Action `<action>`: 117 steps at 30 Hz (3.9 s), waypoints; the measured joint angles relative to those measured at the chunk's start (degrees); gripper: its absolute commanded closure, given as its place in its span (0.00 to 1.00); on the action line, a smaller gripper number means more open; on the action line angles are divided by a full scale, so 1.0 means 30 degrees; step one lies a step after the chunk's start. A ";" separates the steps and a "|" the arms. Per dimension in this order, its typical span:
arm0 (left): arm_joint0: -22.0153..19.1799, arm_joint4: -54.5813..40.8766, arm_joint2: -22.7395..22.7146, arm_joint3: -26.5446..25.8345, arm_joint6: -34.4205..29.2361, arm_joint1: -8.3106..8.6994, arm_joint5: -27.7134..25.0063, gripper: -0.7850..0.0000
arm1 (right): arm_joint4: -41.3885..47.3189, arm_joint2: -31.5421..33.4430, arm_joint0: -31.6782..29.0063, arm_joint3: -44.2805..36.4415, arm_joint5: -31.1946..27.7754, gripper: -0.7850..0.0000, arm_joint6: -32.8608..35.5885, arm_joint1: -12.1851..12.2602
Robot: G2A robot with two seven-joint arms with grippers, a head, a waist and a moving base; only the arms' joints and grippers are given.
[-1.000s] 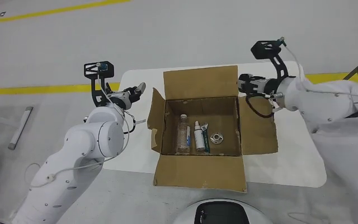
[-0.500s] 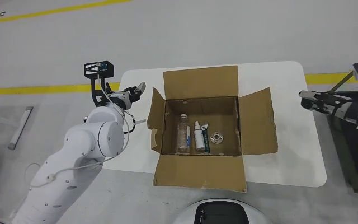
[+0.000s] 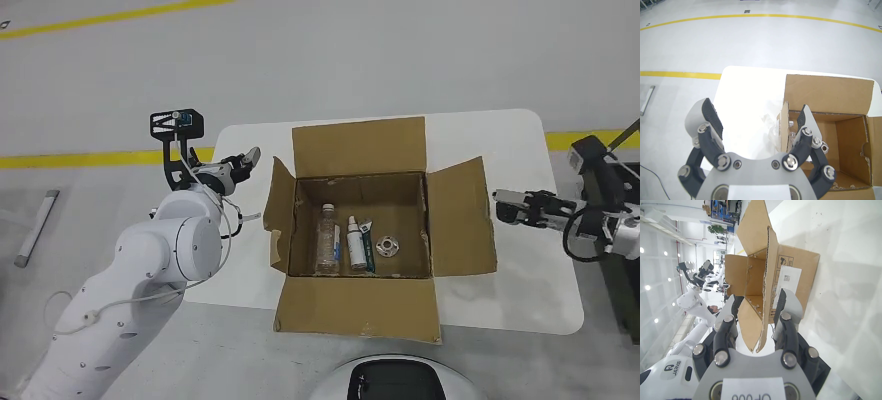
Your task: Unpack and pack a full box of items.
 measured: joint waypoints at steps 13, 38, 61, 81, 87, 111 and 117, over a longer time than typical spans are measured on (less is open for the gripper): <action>0.0000 0.0000 0.0000 0.0000 0.0000 0.0000 0.0000 0.00 | -0.1378 -0.1649 0.0688 0.0815 -0.0101 1.00 0.0236 0.0401; 0.0000 0.0000 0.0000 0.0000 0.0000 0.0000 0.0000 0.00 | -0.2443 0.2486 -0.1458 -0.0911 -0.0481 0.00 0.0121 0.1545; 0.0000 0.0000 0.0000 0.0000 0.0000 0.0000 0.0000 0.00 | -0.8358 0.3284 -0.5503 -0.4299 -0.0951 1.00 -0.4846 0.1629; 0.0000 0.0000 0.0000 0.0000 0.0000 0.0000 0.0000 0.00 | -0.8044 -0.3654 -0.4506 -0.3779 -0.4189 1.00 -1.4730 0.0662; 0.0000 0.0000 0.0000 0.0000 0.0000 0.0000 0.0000 0.00 | -0.8494 -0.4933 -0.3956 -0.4518 -0.5134 1.00 -1.2455 0.0715; 0.2610 0.2251 -0.0714 -0.0607 0.2259 0.0364 -0.4743 1.00 | -0.7871 -0.5033 -0.3306 -0.4041 -0.3063 1.00 -1.3175 0.0605; 0.4389 0.3949 -0.0713 -0.0177 0.1960 0.0476 -0.5560 1.00 | -0.7282 -0.4084 -0.3923 -0.4259 -0.2232 1.00 -1.4832 0.0522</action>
